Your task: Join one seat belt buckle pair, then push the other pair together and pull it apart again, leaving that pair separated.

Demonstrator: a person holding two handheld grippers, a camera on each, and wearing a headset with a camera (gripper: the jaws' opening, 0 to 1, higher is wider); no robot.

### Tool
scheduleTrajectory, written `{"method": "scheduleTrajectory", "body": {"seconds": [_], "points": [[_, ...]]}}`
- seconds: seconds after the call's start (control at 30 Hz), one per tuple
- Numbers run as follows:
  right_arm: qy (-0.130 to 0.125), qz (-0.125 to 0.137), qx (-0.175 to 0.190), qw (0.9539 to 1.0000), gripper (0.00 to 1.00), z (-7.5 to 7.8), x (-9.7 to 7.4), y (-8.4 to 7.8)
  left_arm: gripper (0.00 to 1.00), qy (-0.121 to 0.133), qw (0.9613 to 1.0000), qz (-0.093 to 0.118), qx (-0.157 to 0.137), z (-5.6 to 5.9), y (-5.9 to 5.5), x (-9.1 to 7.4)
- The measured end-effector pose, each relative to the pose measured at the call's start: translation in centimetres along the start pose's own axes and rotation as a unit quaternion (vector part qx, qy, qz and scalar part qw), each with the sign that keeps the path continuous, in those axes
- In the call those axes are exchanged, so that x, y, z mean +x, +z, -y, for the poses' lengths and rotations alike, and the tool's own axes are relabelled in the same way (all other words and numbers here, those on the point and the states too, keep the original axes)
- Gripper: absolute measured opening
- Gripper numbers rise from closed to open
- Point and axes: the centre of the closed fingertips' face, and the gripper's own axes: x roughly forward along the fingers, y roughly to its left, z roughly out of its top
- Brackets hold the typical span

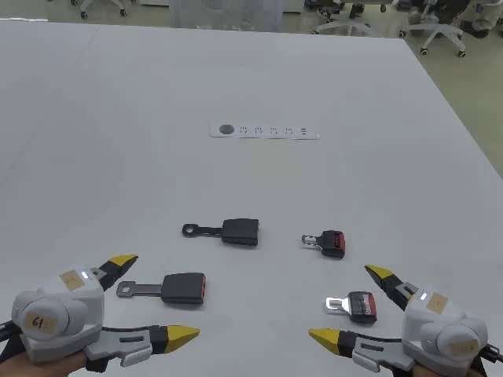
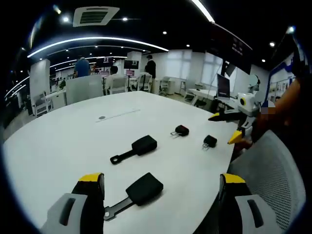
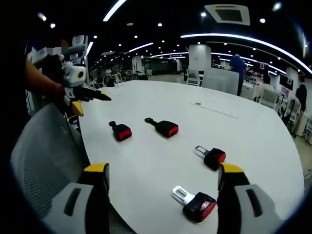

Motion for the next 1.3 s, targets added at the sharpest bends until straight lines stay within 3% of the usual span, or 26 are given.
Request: {"method": "scheduleTrajectory", "body": {"seconds": [1.3], "points": [[0.004, -0.004, -0.002, 1.0000, 0.91, -0.06, -0.43, -0.40, 1.00, 0.005, 1.0000, 0.000, -0.003, -0.79, -0.06, -0.13]]}}
